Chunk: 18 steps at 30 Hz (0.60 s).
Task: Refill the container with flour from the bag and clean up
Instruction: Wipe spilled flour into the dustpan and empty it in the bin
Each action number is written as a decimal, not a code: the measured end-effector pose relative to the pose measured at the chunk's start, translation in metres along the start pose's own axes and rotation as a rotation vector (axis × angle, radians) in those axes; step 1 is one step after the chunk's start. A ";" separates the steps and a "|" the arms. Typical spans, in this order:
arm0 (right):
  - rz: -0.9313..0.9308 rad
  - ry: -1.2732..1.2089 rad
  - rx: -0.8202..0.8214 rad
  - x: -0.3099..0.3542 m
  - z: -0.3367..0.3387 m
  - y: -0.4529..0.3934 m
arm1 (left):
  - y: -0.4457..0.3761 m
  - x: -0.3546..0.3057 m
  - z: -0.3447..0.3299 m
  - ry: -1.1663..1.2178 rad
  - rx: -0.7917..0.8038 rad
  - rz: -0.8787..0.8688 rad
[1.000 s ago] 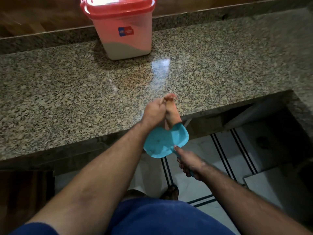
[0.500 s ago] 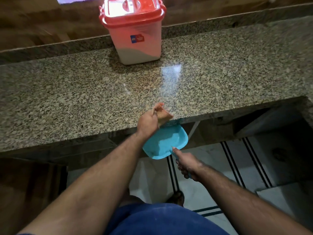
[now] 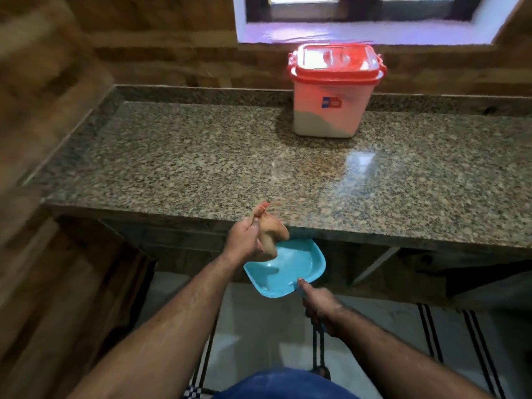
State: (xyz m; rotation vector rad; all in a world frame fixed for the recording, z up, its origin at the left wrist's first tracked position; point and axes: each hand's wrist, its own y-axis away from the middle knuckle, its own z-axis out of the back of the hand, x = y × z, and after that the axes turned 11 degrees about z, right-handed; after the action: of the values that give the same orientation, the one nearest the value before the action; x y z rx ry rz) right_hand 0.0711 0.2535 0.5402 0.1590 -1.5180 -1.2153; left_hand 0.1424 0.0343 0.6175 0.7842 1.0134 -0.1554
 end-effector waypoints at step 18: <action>0.194 0.500 0.318 0.062 -0.317 0.027 | 0.107 0.197 0.336 0.588 -0.616 0.123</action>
State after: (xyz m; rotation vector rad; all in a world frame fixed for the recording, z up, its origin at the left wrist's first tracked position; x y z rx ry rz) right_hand 0.3132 0.0386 0.5498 0.4780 -1.2374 -0.7043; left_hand 0.5346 -0.0623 0.6105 0.3159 1.4606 0.5046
